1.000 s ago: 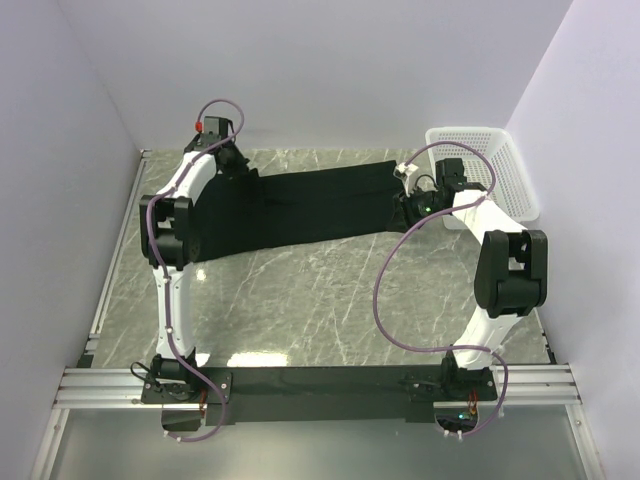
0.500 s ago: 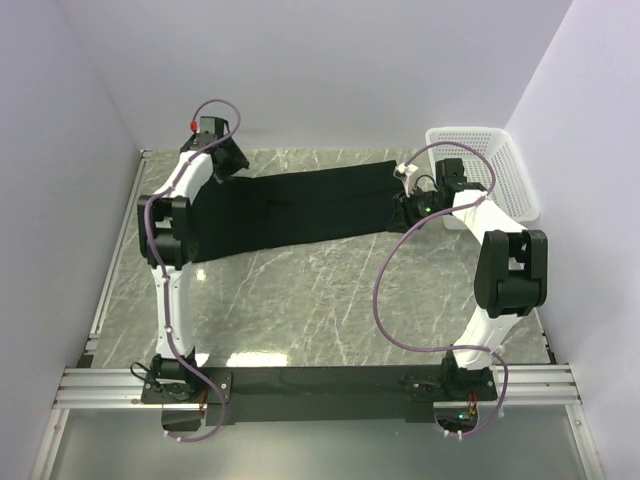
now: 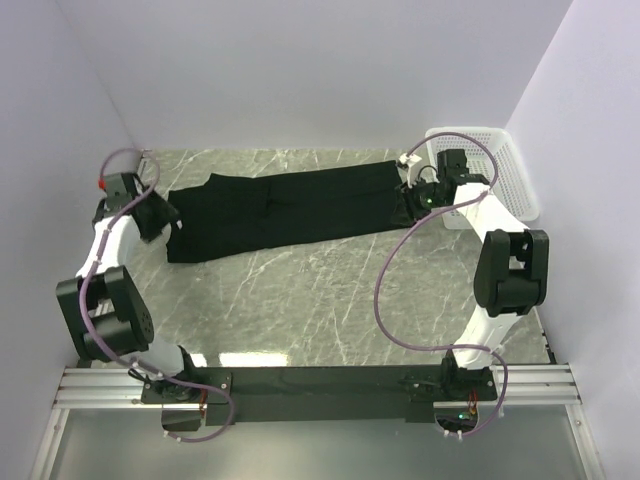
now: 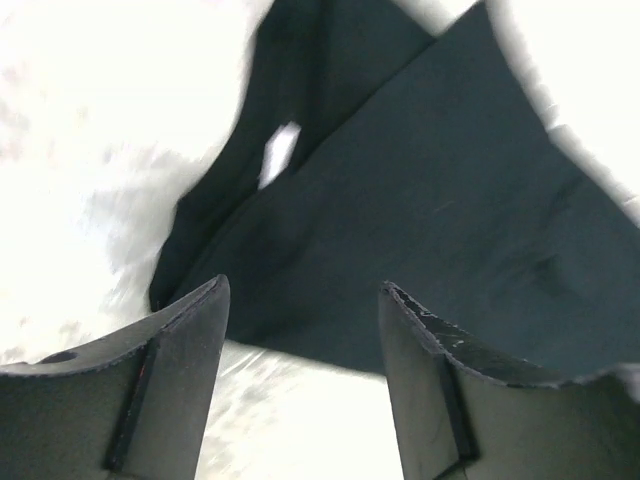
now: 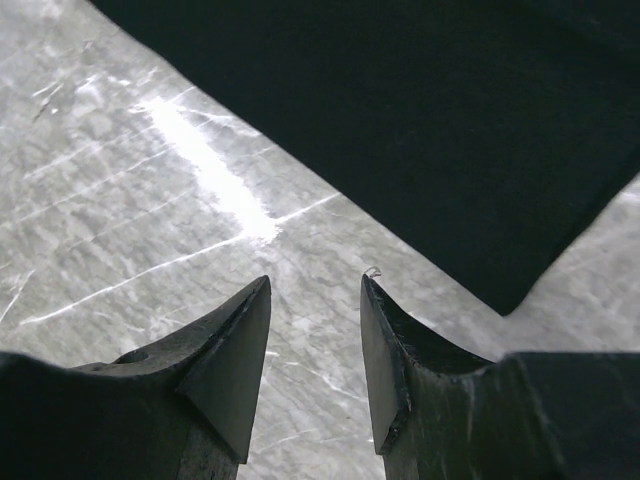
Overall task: Fold and stack the t-shirts
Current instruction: Fold the tshirt
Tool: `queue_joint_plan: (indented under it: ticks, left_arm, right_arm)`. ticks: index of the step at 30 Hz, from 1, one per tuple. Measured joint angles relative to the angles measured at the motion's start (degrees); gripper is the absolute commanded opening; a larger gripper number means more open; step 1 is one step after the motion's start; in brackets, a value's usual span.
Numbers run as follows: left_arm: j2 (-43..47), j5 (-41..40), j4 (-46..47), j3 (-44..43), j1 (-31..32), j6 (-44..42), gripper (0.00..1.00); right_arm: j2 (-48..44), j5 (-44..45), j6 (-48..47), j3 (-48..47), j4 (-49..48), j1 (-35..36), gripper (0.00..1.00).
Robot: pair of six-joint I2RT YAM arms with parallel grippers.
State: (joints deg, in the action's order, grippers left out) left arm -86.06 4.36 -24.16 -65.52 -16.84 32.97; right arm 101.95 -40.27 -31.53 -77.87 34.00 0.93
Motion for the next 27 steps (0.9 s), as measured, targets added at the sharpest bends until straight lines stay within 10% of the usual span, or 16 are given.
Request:
queue_joint_plan:
  ticks: [27]
  left_arm:
    - [-15.74, 3.04, -0.76, -2.45, -2.1, -18.36, 0.57]
  right_arm:
    - [3.89, 6.23, 5.16, -2.86, 0.55, -0.02, 0.48]
